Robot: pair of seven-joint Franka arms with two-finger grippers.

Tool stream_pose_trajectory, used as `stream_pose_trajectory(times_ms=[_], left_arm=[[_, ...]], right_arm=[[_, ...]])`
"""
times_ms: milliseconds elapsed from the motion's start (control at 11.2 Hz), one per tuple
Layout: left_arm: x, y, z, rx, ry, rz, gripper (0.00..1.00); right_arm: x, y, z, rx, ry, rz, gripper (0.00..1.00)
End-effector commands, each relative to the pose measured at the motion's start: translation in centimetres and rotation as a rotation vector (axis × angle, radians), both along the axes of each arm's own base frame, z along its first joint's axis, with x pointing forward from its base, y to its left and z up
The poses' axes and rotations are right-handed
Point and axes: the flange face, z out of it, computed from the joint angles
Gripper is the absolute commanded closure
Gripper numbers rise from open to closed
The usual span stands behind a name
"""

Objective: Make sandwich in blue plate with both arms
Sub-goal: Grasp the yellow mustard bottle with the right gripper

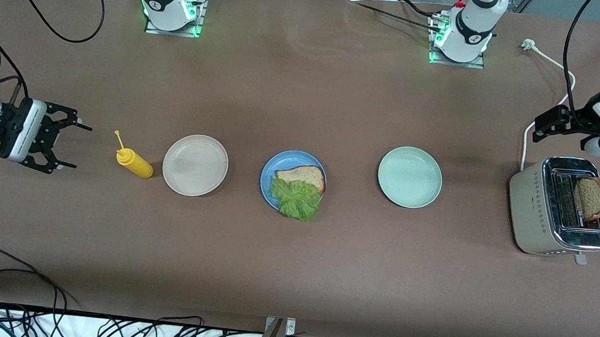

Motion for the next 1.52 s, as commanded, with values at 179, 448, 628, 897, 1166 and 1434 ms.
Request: stream_pose_trajectory(times_ms=[179,448,628,897,1166,1434], left_arm=[[-1.2,-1.1,1.3,0.009,0.007,-0.039,0.00],[-1.3,-2.0,1.2,0.009,0.008,-0.047,0.00],[-1.4,-2.5,1.2,0.010,0.017,-0.053,0.00],[-1.4,-2.3,1.3,0.010,0.014,-0.050,0.00],[-1.4,-2.3,1.2,0.010,0.018,-0.050,0.00],[-1.4,-2.3,1.2,0.010,0.016,-0.052,0.00]], right_arm=[[0.1,-3.8,-8.4,0.212,-0.061,0.120,0.00],[-0.7,-5.3,-12.0,0.308,-0.090,0.189,0.00],[-1.0,-5.2,-14.3,0.377,-0.137,0.256,0.00],[-1.5,-5.4,-17.7,0.474,-0.201,0.304,0.00],[-1.7,-5.4,-19.7,0.512,-0.274,0.351,0.00],[-2.0,-5.4,-21.8,0.541,-0.305,0.358,0.00]])
